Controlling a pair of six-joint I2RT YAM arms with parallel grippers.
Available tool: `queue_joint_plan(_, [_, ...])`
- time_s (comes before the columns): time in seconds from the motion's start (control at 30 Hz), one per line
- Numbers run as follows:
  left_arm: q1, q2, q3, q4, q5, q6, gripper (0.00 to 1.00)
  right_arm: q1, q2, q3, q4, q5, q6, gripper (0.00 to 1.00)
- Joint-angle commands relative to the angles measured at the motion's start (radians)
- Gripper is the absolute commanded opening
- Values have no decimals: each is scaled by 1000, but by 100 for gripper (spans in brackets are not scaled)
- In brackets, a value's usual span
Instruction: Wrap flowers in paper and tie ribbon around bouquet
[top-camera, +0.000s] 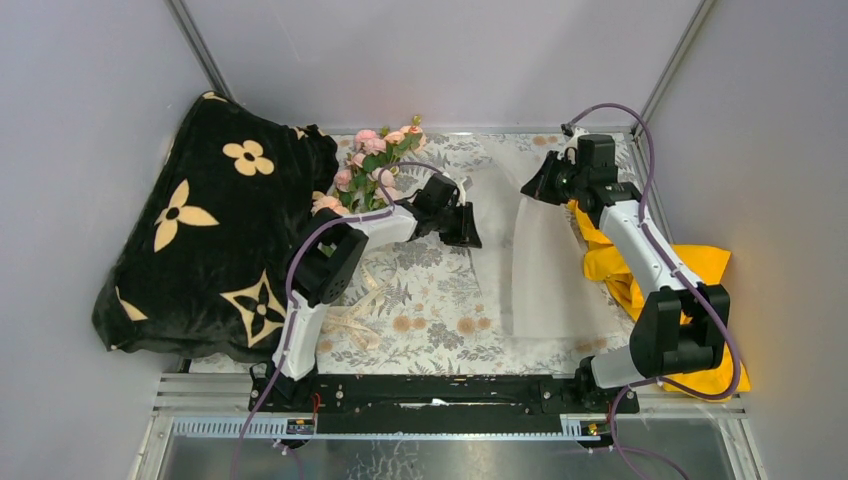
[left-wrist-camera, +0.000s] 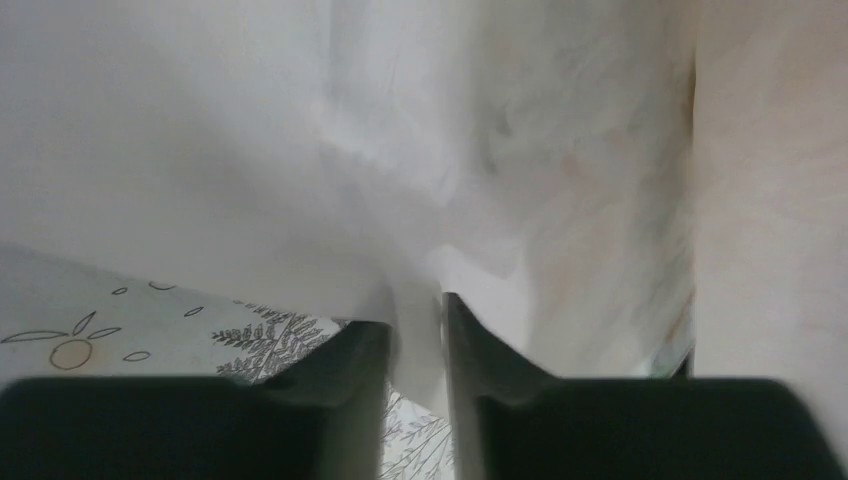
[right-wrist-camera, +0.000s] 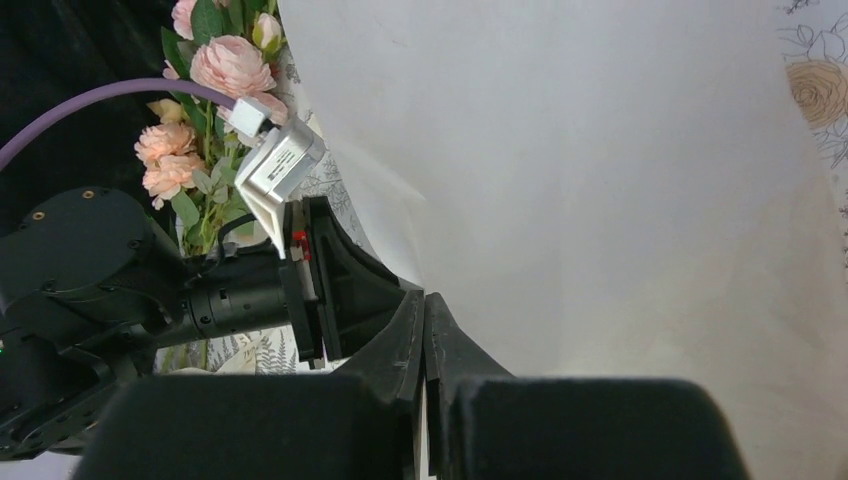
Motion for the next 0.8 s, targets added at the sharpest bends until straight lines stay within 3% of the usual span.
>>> queue_joint_plan(0.0, [-8,5,1,78,63,-14,5,1,-39,62,-5,-27,-15,0])
queue_joint_plan(0.03, [-6,2,9,70,66,-4,0,1,-42,66,-9,-25,-16,0])
queue_joint_plan(0.17, [61,-46,94,-50,50,101,0,1,-69,88,-48,-6,-33,0])
queue_joint_plan(0.3, [167,-122,218,-190,-88,344,0,1,-120,94,-67,38,-42,0])
queue_joint_plan(0.47, [272,-202,278,-254,-197,533,0,1,-190,17,-68,144,-28,0])
queue_joint_plan(0.73, [298,-170,347,-297,-248,679,0,1,-274,-139,-119,338,-4,0])
queue_joint_plan(0.77, [296,-150,377,-309,-246,683,0,-2,-287,-152,-133,386,5,4])
